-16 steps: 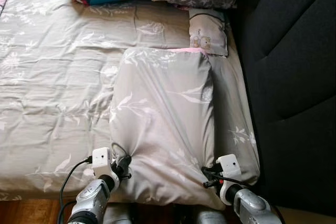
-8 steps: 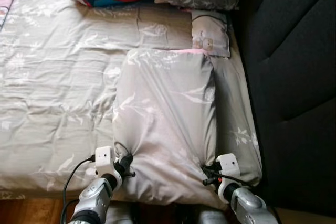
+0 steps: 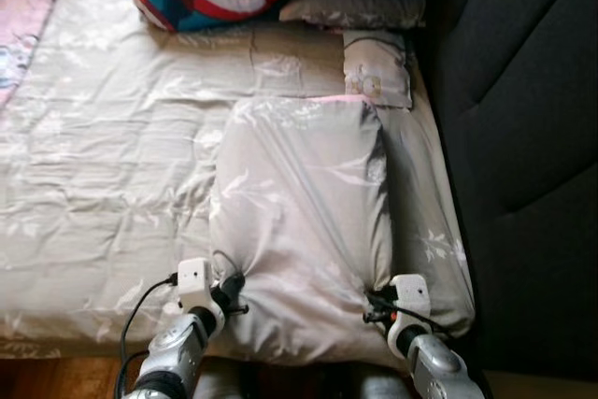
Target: Clean up the room
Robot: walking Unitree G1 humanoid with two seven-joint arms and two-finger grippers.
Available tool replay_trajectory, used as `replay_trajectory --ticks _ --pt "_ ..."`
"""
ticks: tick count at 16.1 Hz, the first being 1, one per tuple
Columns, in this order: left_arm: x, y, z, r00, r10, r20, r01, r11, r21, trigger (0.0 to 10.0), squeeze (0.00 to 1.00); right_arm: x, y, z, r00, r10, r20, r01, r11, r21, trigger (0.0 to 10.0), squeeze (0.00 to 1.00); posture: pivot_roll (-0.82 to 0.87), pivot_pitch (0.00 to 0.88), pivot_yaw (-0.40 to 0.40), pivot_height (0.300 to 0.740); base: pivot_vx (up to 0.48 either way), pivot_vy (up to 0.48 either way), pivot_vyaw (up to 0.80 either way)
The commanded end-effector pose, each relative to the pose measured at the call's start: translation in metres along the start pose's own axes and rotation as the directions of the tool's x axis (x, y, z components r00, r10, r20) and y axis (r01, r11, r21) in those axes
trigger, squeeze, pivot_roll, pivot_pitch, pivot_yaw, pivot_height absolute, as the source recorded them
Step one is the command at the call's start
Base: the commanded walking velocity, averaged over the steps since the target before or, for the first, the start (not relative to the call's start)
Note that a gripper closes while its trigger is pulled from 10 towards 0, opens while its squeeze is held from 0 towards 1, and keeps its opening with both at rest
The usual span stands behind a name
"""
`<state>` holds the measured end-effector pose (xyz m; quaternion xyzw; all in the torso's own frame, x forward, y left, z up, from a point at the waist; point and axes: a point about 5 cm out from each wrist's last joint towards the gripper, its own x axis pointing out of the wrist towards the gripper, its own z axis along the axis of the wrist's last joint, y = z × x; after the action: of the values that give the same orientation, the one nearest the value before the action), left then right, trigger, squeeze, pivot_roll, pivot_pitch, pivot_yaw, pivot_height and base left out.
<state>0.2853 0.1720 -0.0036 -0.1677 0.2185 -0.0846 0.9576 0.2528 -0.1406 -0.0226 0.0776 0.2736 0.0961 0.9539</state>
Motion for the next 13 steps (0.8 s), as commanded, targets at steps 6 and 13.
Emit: replay_trajectory --ticks 6,13 --pt "0.002 -0.01 -0.007 1.0 0.015 -0.006 -0.015 0.999 0.053 10.0 0.0 0.002 -0.009 0.01 0.993 -0.082 0.085 0.077 0.995 0.058 10.0 0.0 -0.09 0.129 -0.024 0.665 0.0 0.0 0.0" --pt "0.004 -0.003 0.007 0.999 0.042 0.031 -0.044 0.997 0.061 10.0 0.0 0.002 -0.015 0.02 0.981 -0.113 0.156 0.103 0.992 0.075 10.0 0.0 -0.1 0.12 -0.032 0.669 0.0 0.0 0.0"
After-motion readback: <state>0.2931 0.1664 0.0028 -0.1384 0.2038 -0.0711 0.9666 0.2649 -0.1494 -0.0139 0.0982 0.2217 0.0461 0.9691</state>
